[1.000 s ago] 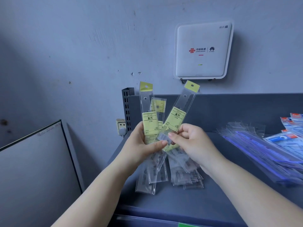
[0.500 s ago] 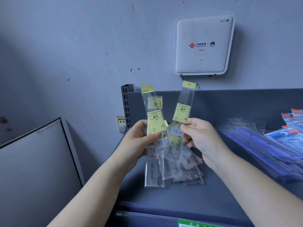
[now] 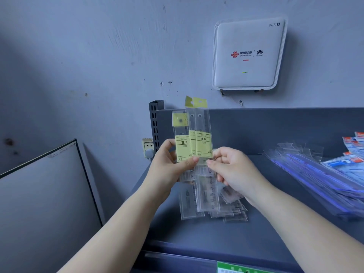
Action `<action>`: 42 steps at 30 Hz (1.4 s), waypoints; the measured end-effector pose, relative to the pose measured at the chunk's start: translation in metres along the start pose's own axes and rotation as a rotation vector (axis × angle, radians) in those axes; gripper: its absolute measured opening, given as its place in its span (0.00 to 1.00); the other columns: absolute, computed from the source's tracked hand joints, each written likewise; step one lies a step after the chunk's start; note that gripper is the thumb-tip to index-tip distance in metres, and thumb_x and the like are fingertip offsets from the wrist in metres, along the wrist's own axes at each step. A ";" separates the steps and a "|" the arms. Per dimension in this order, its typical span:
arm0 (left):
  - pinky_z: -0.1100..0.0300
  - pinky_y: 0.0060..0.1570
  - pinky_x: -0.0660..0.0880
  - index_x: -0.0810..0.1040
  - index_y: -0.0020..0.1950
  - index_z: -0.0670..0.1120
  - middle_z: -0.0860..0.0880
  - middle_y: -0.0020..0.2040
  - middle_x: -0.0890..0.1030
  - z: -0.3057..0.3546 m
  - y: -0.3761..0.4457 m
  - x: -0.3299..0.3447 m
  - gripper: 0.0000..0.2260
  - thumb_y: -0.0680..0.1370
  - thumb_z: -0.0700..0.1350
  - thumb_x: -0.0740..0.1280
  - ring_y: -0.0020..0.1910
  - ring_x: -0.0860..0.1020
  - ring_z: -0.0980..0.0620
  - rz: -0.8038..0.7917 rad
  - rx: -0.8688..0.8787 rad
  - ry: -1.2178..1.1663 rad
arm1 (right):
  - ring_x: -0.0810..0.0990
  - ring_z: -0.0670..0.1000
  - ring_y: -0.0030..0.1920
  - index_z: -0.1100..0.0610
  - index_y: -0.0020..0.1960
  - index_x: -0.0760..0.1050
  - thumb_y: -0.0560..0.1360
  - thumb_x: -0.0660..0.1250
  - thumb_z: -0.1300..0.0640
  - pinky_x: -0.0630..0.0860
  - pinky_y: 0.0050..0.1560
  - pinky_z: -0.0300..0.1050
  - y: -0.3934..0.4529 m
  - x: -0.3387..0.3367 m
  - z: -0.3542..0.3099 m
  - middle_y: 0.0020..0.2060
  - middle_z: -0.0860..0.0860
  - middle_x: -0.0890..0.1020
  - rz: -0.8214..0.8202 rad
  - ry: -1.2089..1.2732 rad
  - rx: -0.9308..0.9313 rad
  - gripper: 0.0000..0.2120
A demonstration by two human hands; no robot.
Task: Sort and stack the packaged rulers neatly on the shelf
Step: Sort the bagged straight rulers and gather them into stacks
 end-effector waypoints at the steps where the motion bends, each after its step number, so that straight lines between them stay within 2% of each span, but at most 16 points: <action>1: 0.51 0.43 0.80 0.73 0.51 0.45 0.44 0.48 0.83 0.000 -0.001 0.001 0.18 0.64 0.39 0.73 0.46 0.81 0.45 -0.001 0.002 0.008 | 0.71 0.44 0.28 0.58 0.50 0.77 0.77 0.64 0.59 0.67 0.28 0.32 0.000 0.001 0.000 0.29 0.45 0.76 -0.020 -0.005 0.001 0.05; 6: 0.62 0.26 0.76 0.74 0.53 0.44 0.48 0.42 0.83 0.006 -0.004 0.005 0.06 0.77 0.35 0.63 0.32 0.81 0.55 -0.037 -0.080 -0.064 | 0.70 0.42 0.26 0.58 0.44 0.77 0.77 0.63 0.61 0.67 0.31 0.34 0.001 -0.003 -0.001 0.29 0.48 0.77 0.005 0.064 0.042 0.05; 10: 0.58 0.34 0.81 0.76 0.56 0.42 0.48 0.44 0.83 0.007 0.006 0.011 0.12 0.78 0.31 0.59 0.36 0.82 0.55 -0.139 -0.165 -0.073 | 0.71 0.42 0.26 0.59 0.44 0.78 0.76 0.63 0.61 0.67 0.32 0.37 0.005 -0.013 0.001 0.33 0.50 0.81 0.114 0.081 0.051 0.05; 13: 0.60 0.37 0.81 0.78 0.55 0.40 0.51 0.35 0.83 0.002 0.015 0.022 0.10 0.76 0.32 0.65 0.32 0.81 0.57 -0.122 -0.227 0.038 | 0.71 0.39 0.23 0.59 0.44 0.79 0.76 0.63 0.62 0.66 0.32 0.37 0.008 -0.017 0.005 0.31 0.48 0.81 0.153 0.002 0.041 0.06; 17: 0.65 0.24 0.75 0.79 0.52 0.39 0.48 0.32 0.81 -0.006 0.021 0.027 0.07 0.75 0.38 0.70 0.24 0.77 0.58 -0.042 -0.258 0.309 | 0.70 0.51 0.34 0.70 0.46 0.76 0.74 0.64 0.60 0.71 0.38 0.46 0.014 -0.022 0.016 0.37 0.63 0.80 0.148 -0.225 0.115 0.12; 19: 0.68 0.19 0.66 0.80 0.47 0.40 0.52 0.26 0.77 -0.011 0.021 0.025 0.06 0.76 0.43 0.69 0.23 0.72 0.56 -0.052 -0.234 0.557 | 0.68 0.52 0.35 0.69 0.45 0.76 0.73 0.64 0.58 0.67 0.37 0.44 0.013 -0.020 0.020 0.34 0.59 0.73 0.083 -0.387 0.167 0.13; 22: 0.66 0.23 0.65 0.79 0.45 0.43 0.50 0.30 0.75 -0.015 0.020 0.019 0.08 0.78 0.47 0.66 0.28 0.69 0.53 -0.050 -0.280 0.666 | 0.76 0.62 0.44 0.69 0.53 0.76 0.73 0.65 0.56 0.74 0.45 0.48 0.011 -0.019 0.018 0.43 0.65 0.78 0.031 -0.491 0.195 0.16; 23: 0.64 0.25 0.66 0.78 0.45 0.44 0.49 0.34 0.75 -0.014 0.020 0.015 0.07 0.78 0.47 0.65 0.31 0.70 0.52 -0.040 -0.291 0.665 | 0.77 0.63 0.47 0.69 0.50 0.76 0.73 0.65 0.56 0.76 0.47 0.50 0.011 -0.021 0.018 0.46 0.65 0.79 0.039 -0.471 0.200 0.16; 25: 0.61 0.33 0.70 0.75 0.44 0.45 0.46 0.41 0.75 -0.011 0.021 0.007 0.06 0.78 0.46 0.65 0.38 0.72 0.50 0.002 -0.347 0.552 | 0.70 0.60 0.37 0.65 0.38 0.71 0.73 0.64 0.56 0.71 0.41 0.47 0.012 -0.024 0.017 0.36 0.62 0.72 0.051 -0.371 0.235 0.12; 26: 0.58 0.38 0.73 0.74 0.44 0.44 0.44 0.45 0.74 -0.010 0.020 0.003 0.05 0.78 0.44 0.65 0.42 0.73 0.48 0.026 -0.404 0.435 | 0.67 0.55 0.37 0.60 0.38 0.68 0.73 0.64 0.55 0.69 0.41 0.45 0.012 -0.026 0.016 0.35 0.58 0.69 0.044 -0.325 0.269 0.10; 29: 0.52 0.56 0.73 0.71 0.55 0.39 0.39 0.57 0.73 -0.012 0.017 0.000 0.08 0.78 0.40 0.64 0.55 0.74 0.43 0.000 -0.577 0.115 | 0.72 0.54 0.45 0.59 0.49 0.72 0.75 0.64 0.51 0.74 0.53 0.50 0.012 -0.028 0.018 0.45 0.54 0.73 -0.054 -0.307 0.376 0.11; 31: 0.55 0.60 0.70 0.68 0.63 0.39 0.39 0.61 0.73 -0.015 0.019 0.006 0.13 0.79 0.39 0.61 0.59 0.74 0.45 -0.077 -0.620 0.021 | 0.75 0.54 0.53 0.60 0.55 0.73 0.76 0.65 0.49 0.72 0.54 0.48 0.012 -0.027 0.019 0.52 0.54 0.76 -0.106 -0.286 0.409 0.15; 34: 0.59 0.58 0.73 0.70 0.63 0.39 0.42 0.59 0.76 -0.017 0.019 0.020 0.12 0.79 0.36 0.58 0.55 0.76 0.49 -0.218 -0.638 -0.039 | 0.78 0.52 0.53 0.57 0.44 0.77 0.75 0.67 0.55 0.73 0.55 0.45 0.011 -0.025 0.019 0.48 0.52 0.80 -0.142 -0.101 0.379 0.06; 39: 0.54 0.60 0.73 0.69 0.61 0.41 0.42 0.61 0.76 -0.020 0.022 0.028 0.12 0.78 0.33 0.57 0.55 0.76 0.46 -0.235 -0.630 -0.158 | 0.79 0.50 0.27 0.60 0.30 0.73 0.76 0.64 0.68 0.78 0.35 0.45 0.008 -0.030 0.021 0.24 0.53 0.79 -0.218 0.182 0.413 0.16; 41: 0.53 0.52 0.76 0.68 0.66 0.37 0.39 0.62 0.75 -0.018 0.023 0.030 0.15 0.79 0.33 0.56 0.51 0.78 0.45 -0.179 -0.649 -0.196 | 0.80 0.49 0.26 0.59 0.27 0.74 0.75 0.64 0.70 0.77 0.28 0.41 0.007 -0.030 0.019 0.23 0.53 0.79 -0.211 0.211 0.426 0.18; 42: 0.53 0.48 0.77 0.67 0.66 0.36 0.38 0.60 0.75 -0.017 0.023 0.032 0.15 0.79 0.32 0.55 0.48 0.78 0.45 -0.167 -0.662 -0.192 | 0.81 0.51 0.29 0.60 0.30 0.76 0.75 0.64 0.71 0.78 0.31 0.43 0.007 -0.029 0.019 0.26 0.55 0.80 -0.186 0.200 0.435 0.16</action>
Point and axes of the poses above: each hand's wrist, its own y-axis towards the middle knuckle, its own x-axis out of the palm, z = x × y, the point moved 2 cm from there along y, towards the middle knuckle
